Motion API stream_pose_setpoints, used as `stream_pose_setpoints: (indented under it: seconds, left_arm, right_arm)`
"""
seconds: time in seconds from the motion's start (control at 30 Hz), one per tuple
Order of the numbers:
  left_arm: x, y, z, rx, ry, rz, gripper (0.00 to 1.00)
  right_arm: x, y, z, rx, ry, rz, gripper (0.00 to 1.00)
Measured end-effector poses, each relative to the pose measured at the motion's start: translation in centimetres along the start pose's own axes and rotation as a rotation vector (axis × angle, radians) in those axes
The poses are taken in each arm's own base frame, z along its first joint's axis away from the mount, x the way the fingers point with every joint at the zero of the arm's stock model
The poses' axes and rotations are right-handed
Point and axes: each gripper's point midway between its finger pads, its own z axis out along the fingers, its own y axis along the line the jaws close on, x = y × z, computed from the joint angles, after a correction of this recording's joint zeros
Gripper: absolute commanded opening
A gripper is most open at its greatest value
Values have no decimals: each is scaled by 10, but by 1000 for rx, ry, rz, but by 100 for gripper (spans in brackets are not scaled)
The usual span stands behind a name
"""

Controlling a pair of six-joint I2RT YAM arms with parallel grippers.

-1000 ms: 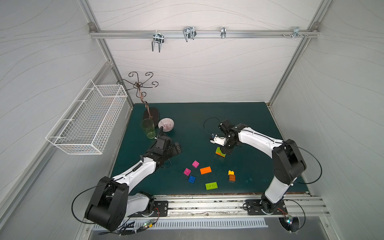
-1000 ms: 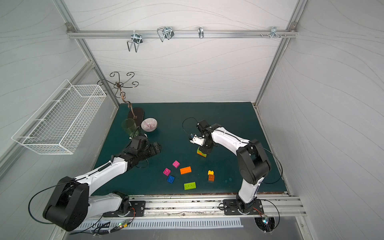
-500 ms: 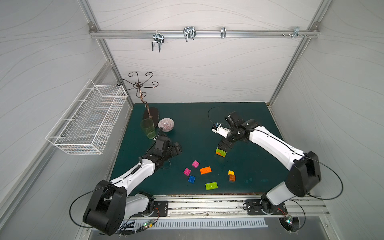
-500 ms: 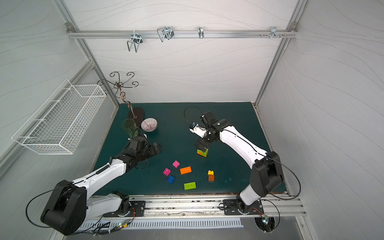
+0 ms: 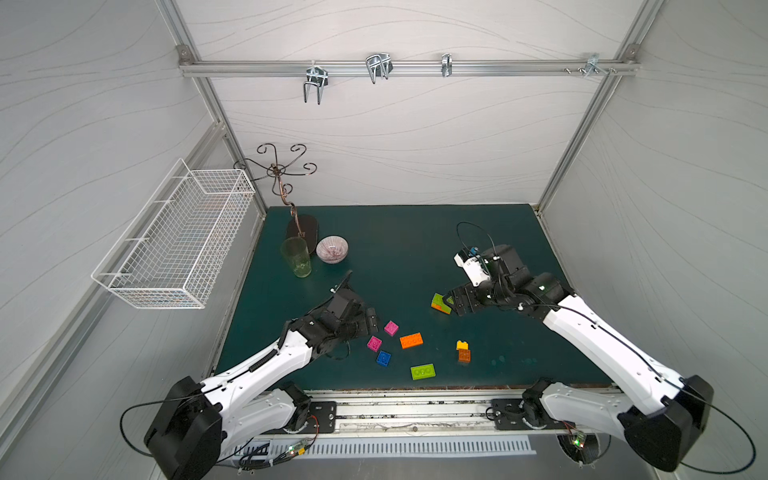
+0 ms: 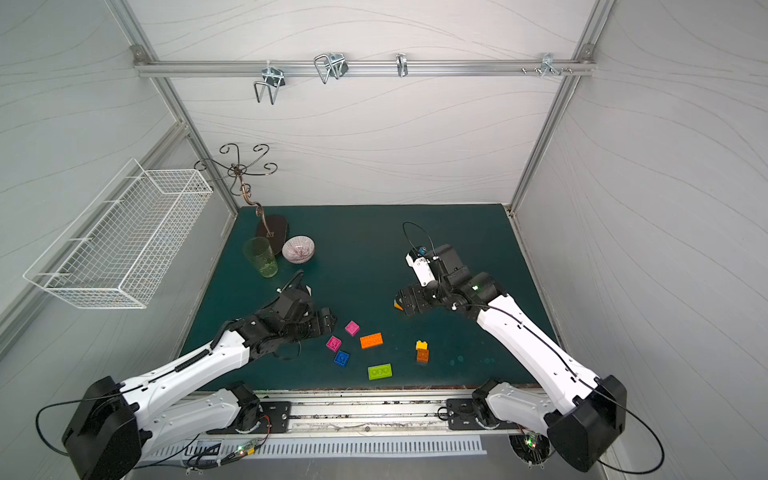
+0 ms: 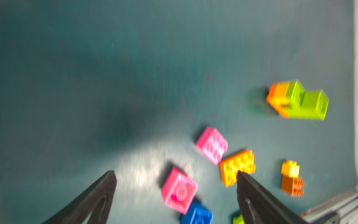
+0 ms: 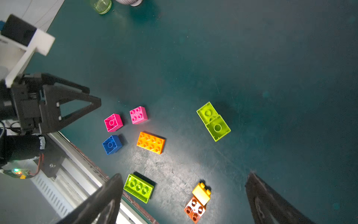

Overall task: Assemble the letter p with lego
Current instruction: Move the lego brick at the center of the board.

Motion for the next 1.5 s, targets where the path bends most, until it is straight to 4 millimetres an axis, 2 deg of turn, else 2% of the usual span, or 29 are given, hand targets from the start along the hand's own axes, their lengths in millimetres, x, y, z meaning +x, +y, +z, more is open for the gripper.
stream_pose_setpoints:
  seconds: [0.17, 0.43, 0.53, 0.9, 1.23, 1.5]
  left_arm:
    - [35, -7, -12, -44, 90, 46, 93]
    - [85, -18, -12, -66, 220, 82, 87]
    - [97, -21, -9, -107, 250, 115, 83]
    - [93, -24, 10, -226, 246, 189, 72]
    - [105, -26, 39, -251, 292, 239, 56]
    - [94, -36, 48, -256, 249, 315, 50]
  right_arm:
    - [9, -12, -8, -17, -50, 101, 99]
    - [19, -5, 1, -88, -34, 135, 99]
    - [23, -2, 5, -113, -21, 145, 97]
    - [24, -1, 3, -129, -31, 162, 90]
    - [23, -1, 1, -128, -39, 169, 89]
    - [21, -2, -5, -127, -62, 167, 88]
